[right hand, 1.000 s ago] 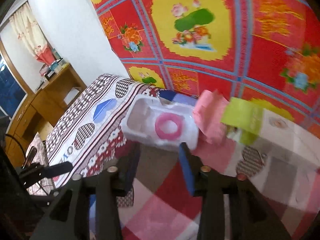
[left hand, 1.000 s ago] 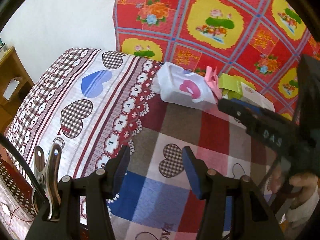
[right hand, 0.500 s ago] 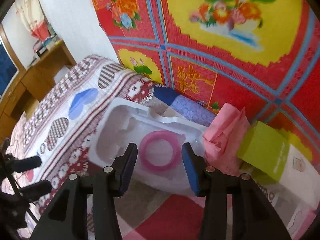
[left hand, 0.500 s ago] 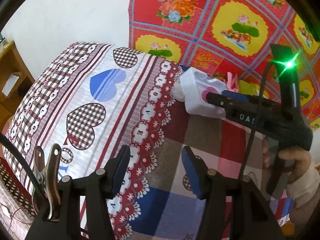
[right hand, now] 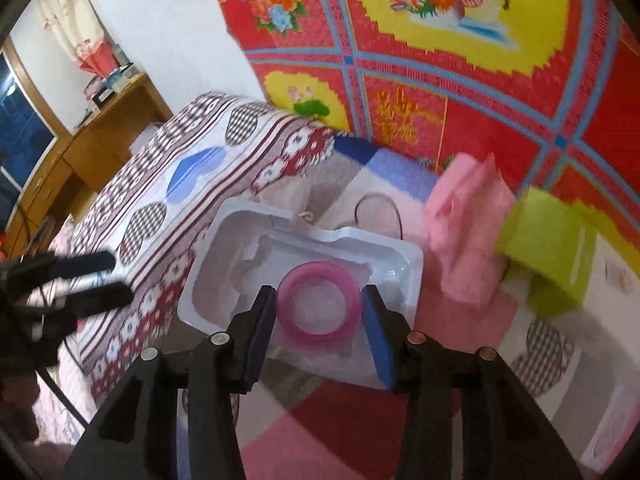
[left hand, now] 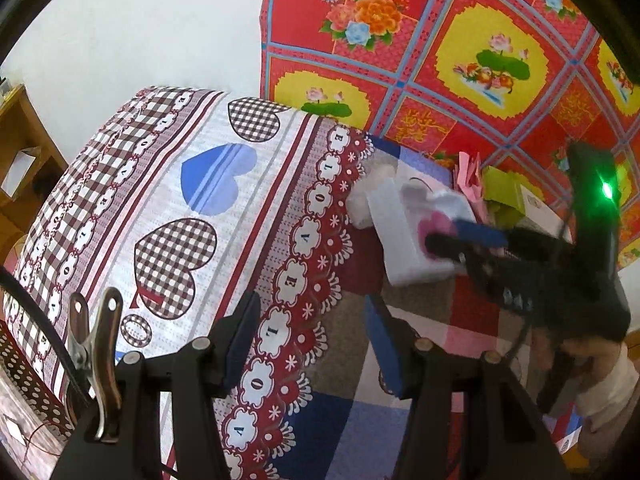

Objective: Collect trash
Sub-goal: 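Close the right tool on the pink ring while the left tool grasps the white tissue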

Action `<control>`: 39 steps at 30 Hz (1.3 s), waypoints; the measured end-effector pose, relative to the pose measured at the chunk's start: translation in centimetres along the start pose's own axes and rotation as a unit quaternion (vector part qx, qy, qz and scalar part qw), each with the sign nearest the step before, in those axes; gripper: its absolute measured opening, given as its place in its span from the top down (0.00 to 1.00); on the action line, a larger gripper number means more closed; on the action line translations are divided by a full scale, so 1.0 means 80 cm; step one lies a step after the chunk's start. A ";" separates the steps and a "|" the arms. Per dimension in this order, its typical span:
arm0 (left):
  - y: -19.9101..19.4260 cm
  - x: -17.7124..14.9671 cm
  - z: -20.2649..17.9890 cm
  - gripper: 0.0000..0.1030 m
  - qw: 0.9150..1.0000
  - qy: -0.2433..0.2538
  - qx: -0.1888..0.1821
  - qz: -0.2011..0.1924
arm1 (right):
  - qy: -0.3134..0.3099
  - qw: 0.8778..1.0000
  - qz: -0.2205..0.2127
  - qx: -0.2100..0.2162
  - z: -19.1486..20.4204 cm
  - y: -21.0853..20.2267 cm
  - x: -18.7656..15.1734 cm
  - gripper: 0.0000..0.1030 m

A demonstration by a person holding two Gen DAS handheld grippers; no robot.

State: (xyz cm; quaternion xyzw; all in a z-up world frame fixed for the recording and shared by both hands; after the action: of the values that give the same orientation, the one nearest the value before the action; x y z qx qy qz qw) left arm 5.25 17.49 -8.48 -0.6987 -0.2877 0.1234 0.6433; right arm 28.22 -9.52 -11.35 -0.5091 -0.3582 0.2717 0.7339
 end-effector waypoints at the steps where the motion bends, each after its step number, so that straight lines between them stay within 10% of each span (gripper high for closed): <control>1: 0.000 0.001 0.000 0.45 1.000 0.001 -0.001 -0.001 | 0.001 1.000 0.003 0.000 0.000 -0.002 -0.007 0.57; 28: 0.047 0.062 -0.078 0.45 0.992 0.077 -0.097 0.038 | 0.070 0.998 0.008 0.001 -0.027 -0.049 -0.107 0.57; 39: 0.091 0.071 -0.105 0.45 0.992 0.081 -0.073 0.055 | 0.080 0.997 0.010 0.002 -0.029 -0.049 -0.120 0.57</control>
State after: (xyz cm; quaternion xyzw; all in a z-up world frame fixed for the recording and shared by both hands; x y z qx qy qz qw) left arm 16.15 13.65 -13.26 -0.7661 -0.2037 0.0800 0.6043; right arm 24.47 -19.45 -10.54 -0.5310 -0.2929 0.2379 0.7587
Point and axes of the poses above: each gripper's, at about its wrist camera, not at the fingertips, and y roughly the way its jaws point, z to its left, x to its top, the point moved 1 cm from there along y, roughly the way its jaws point, and after that the axes turned 15 degrees about z, right-handed, at the moved point
